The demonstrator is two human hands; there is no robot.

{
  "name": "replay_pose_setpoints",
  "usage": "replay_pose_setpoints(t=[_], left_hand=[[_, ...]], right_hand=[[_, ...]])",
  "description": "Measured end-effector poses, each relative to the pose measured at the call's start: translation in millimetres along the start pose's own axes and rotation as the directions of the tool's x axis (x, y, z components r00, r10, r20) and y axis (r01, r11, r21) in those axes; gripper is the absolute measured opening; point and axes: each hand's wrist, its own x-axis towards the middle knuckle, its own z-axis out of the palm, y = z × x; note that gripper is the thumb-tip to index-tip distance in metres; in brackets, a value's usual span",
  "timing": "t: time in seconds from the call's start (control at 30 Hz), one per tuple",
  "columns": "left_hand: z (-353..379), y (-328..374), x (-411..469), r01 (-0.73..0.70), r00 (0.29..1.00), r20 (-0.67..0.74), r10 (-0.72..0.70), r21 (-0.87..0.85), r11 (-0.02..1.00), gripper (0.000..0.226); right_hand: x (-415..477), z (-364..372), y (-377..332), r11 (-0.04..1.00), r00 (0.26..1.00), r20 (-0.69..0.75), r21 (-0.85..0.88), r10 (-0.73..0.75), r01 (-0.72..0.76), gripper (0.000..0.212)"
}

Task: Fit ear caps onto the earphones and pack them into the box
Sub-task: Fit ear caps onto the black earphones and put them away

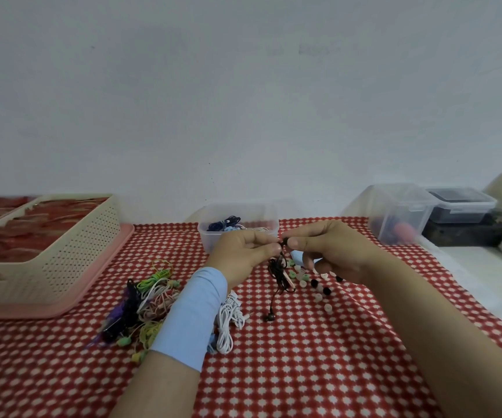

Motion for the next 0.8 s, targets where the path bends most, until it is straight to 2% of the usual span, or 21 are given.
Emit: replay_pose_setpoints(t=[0.23,0.4,0.6,0.8], left_hand=[[-0.5,1.0,-1.0,-0.025,1.0,-0.011,0.025,0.003,1.0,0.011],[-0.2,1.5,-0.8,-0.037,0.999,0.005,0.037,-0.009,0.999,0.011],[0.8,3.3,-1.3,-0.011,0.998,0.055,0.015,-0.075,0.997,0.013],[-0.5,2.2,-1.5,-0.035,0.998,0.041,0.039,-0.1,0.994,0.012]], right_hand=[[1.9,-2.4,2.0,0.993,0.998,0.04,0.1,0.051,-0.055,0.021],[4.1,-3.7,4.7,0.991,0.993,0.099,0.111,0.069,-0.08,0.028],[3.8,-4.3,4.4,0.965,0.979,0.177,0.222,0.103,-0.141,0.011],[4.3,-2.8,4.6,0.954,0.973,0.184,0.24,0.137,-0.18,0.023]])
